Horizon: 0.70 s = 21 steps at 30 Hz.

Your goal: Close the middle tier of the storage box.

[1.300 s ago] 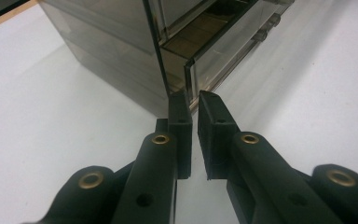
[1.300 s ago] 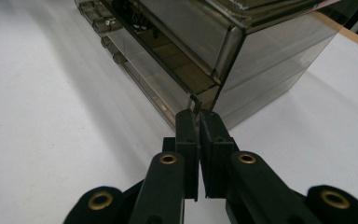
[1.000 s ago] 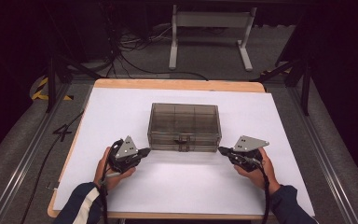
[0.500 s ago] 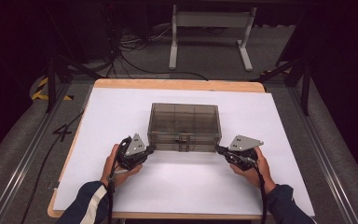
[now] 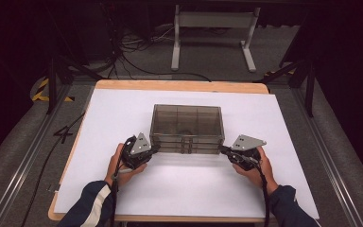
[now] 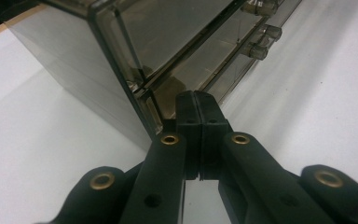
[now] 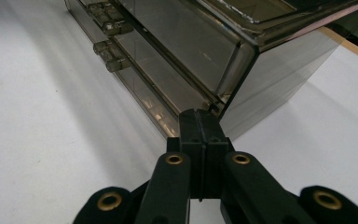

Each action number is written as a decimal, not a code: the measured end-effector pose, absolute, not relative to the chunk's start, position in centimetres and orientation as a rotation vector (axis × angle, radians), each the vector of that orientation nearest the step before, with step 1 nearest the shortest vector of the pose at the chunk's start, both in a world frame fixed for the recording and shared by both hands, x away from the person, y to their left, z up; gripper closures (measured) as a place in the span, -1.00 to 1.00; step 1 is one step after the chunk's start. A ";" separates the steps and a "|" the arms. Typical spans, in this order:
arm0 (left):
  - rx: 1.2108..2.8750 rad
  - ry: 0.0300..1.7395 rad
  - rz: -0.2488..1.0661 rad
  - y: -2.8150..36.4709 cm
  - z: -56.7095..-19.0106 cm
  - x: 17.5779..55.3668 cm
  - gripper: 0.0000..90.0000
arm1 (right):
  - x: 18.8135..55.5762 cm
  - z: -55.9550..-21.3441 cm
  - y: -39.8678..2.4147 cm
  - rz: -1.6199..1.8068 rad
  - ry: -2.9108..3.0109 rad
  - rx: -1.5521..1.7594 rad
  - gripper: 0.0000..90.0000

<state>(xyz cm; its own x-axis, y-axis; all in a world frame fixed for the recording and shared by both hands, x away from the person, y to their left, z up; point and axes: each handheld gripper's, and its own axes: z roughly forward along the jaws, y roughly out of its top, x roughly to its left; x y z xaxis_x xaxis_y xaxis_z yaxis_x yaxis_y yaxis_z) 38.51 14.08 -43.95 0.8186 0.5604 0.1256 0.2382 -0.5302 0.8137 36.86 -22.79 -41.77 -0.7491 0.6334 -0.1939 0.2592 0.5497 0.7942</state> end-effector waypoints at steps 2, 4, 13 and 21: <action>2.129 0.582 0.472 14.2 -43.8 38.4 0.97 | 36.9 -41.8 -22.8 1.083 2.323 0.721 1.00; 2.110 0.577 0.464 14.6 -43.6 38.2 0.97 | 36.8 -41.7 -22.9 1.090 2.320 0.722 1.00; 2.062 0.542 0.470 15.4 -42.5 37.5 0.96 | 36.0 -40.2 -23.6 1.172 2.278 0.696 1.00; 2.021 0.547 0.479 15.7 -41.8 37.7 0.97 | 35.9 -39.6 -23.9 1.192 2.250 0.701 1.00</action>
<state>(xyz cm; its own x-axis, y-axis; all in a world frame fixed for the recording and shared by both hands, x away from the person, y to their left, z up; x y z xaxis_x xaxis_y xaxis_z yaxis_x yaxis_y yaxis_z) 37.69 15.74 -41.81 0.8229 0.5572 0.1110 0.1835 -0.4456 0.8762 35.88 -23.92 -39.59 -0.7451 0.6410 -0.1843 0.2077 0.4856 0.8492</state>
